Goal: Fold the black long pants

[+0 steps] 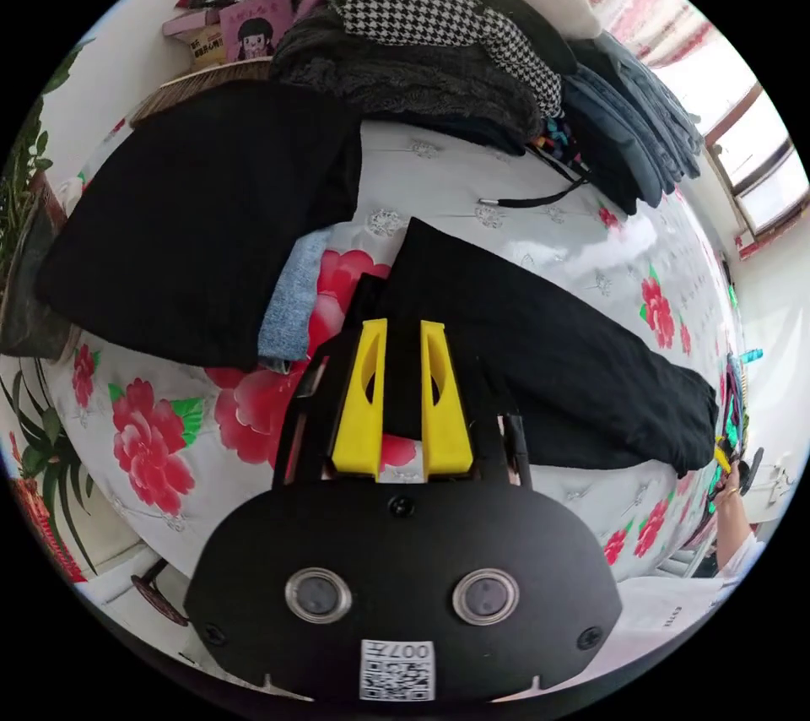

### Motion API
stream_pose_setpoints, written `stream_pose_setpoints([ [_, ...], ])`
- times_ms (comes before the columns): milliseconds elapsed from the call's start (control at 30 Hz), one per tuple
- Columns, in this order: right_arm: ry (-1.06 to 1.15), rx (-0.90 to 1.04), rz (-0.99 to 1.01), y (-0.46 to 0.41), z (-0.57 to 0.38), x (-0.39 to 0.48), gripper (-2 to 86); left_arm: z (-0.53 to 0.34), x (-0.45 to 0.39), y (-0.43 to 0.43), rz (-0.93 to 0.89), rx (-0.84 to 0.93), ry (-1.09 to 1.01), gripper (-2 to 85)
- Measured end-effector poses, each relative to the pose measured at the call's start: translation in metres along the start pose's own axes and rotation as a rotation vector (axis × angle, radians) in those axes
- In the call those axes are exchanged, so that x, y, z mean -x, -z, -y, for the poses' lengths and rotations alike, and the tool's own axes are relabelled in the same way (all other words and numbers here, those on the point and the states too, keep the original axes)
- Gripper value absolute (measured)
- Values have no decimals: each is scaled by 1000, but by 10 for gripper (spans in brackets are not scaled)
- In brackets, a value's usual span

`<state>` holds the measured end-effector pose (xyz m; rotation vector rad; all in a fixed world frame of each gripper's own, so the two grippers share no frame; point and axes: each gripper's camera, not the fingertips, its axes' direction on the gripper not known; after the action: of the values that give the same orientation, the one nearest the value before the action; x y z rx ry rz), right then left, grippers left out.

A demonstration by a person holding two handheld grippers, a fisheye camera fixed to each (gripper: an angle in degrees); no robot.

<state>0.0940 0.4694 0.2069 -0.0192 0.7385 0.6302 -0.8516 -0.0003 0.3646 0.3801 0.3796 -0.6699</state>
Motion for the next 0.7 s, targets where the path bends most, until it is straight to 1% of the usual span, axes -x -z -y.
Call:
stream_pose_setpoints([
  [100, 63, 1, -148, 3, 9, 27, 32, 2, -5, 0, -1, 29, -1, 65],
  [133, 89, -38, -185, 11, 10, 37, 38, 3, -7, 3, 7, 44, 16, 62],
  [167, 101, -65, -198, 16, 10, 42, 41, 2, -11, 9, 18, 22, 12, 59],
  [233, 201, -177, -144, 36, 8, 70, 73, -3, -18, 22, -21, -63, -37, 73],
  [267, 231, -179, -117, 36, 9, 78, 80, -5, -21, 28, -84, -108, -75, 91],
  [333, 299, -120, -51, 26, 22, 104, 97, -1, -25, 26, -144, -89, -94, 117],
  [400, 275, -95, -50, 11, 33, 115, 101, 6, -27, 16, -136, -35, -78, 125],
  [500, 215, -39, -50, -17, 52, 124, 92, 16, -31, -5, -43, 23, -24, 104],
  [533, 212, 6, -46, -28, 57, 129, 85, 19, -34, -16, 11, 55, -5, 85],
  [567, 214, 27, -47, -33, 59, 131, 81, 20, -40, -18, 95, 30, -5, 59],
  [633, 221, -7, -73, -28, 57, 145, 55, 22, -50, -21, 158, 40, -47, 20],
  [700, 237, -55, -96, -13, 54, 159, 35, 24, -57, -18, 180, 49, -50, 4],
])
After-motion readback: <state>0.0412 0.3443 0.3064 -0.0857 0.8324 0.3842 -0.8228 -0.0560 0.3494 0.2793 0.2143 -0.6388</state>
